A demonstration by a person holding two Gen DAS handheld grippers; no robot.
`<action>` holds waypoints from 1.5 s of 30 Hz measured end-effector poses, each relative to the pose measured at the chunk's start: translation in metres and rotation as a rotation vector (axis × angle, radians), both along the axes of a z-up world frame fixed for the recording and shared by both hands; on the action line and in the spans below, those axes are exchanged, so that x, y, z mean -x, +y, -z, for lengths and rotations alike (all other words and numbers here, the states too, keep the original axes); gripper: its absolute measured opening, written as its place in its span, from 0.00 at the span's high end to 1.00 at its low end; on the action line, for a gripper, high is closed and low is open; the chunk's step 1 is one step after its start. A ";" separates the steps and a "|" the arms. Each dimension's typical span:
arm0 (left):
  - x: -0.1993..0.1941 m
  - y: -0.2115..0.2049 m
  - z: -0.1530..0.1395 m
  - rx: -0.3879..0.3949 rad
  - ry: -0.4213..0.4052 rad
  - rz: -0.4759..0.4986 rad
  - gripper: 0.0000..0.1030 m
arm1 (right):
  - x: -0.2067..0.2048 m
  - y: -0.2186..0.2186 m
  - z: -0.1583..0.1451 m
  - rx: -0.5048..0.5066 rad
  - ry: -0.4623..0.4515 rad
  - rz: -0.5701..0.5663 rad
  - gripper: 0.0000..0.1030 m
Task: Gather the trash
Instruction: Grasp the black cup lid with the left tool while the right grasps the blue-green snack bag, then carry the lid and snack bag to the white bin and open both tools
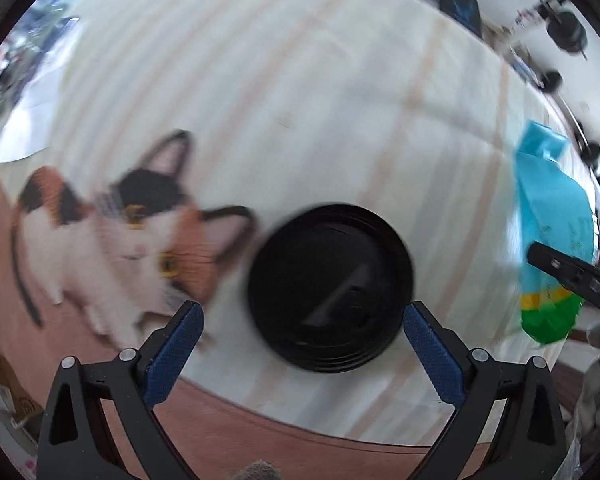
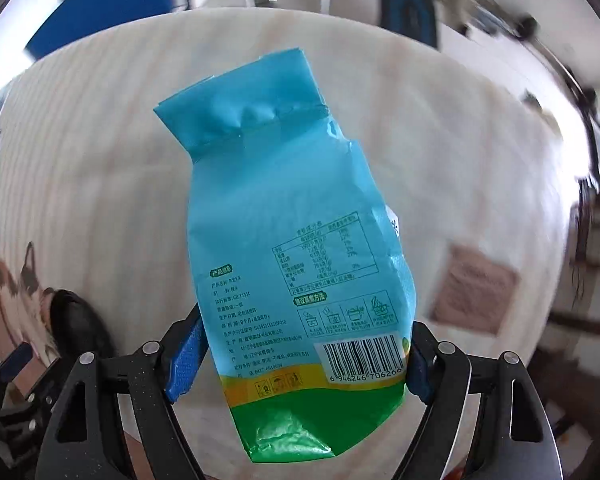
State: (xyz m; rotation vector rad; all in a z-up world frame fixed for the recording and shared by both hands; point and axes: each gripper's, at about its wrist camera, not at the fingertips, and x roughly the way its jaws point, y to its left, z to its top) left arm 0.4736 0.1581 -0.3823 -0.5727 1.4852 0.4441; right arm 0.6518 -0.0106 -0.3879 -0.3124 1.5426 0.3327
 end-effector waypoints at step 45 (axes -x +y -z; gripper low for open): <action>0.132 0.002 -0.099 -0.184 -0.227 -0.096 0.19 | 0.169 -0.053 -0.050 -0.194 -0.025 0.041 0.29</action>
